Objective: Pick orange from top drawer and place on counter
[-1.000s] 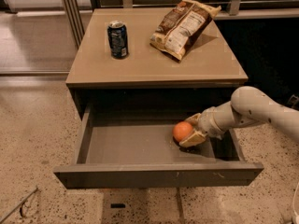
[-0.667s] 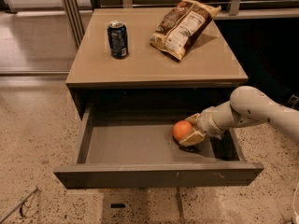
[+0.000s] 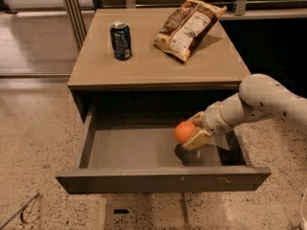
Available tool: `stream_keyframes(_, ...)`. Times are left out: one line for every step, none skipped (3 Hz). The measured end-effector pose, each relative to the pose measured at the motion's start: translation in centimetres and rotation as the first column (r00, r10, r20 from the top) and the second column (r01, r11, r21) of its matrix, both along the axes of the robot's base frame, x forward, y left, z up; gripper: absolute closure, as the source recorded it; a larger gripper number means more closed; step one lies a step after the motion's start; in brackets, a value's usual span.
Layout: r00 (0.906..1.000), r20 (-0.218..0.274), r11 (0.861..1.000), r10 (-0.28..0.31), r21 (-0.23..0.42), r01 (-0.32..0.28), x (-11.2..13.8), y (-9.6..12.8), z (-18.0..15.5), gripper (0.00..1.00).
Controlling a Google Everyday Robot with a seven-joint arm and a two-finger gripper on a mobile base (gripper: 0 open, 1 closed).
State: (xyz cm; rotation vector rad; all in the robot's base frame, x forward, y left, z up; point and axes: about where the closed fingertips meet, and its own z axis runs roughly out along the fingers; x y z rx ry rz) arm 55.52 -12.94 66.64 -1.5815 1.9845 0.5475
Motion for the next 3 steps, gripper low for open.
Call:
stream_keyframes(0.9992, -0.023, 0.999, 0.034, -0.003, -0.034, -0.7, 1.2, 4.8, 1.00)
stream_keyframes(0.9981, -0.003, 0.997, 0.061, -0.040, -0.061, -0.2, 2.6, 10.9, 1.00)
stream_keyframes(0.9891, 0.113, 0.994, 0.094, -0.074, -0.086, 1.1, 4.7, 18.3, 1.00)
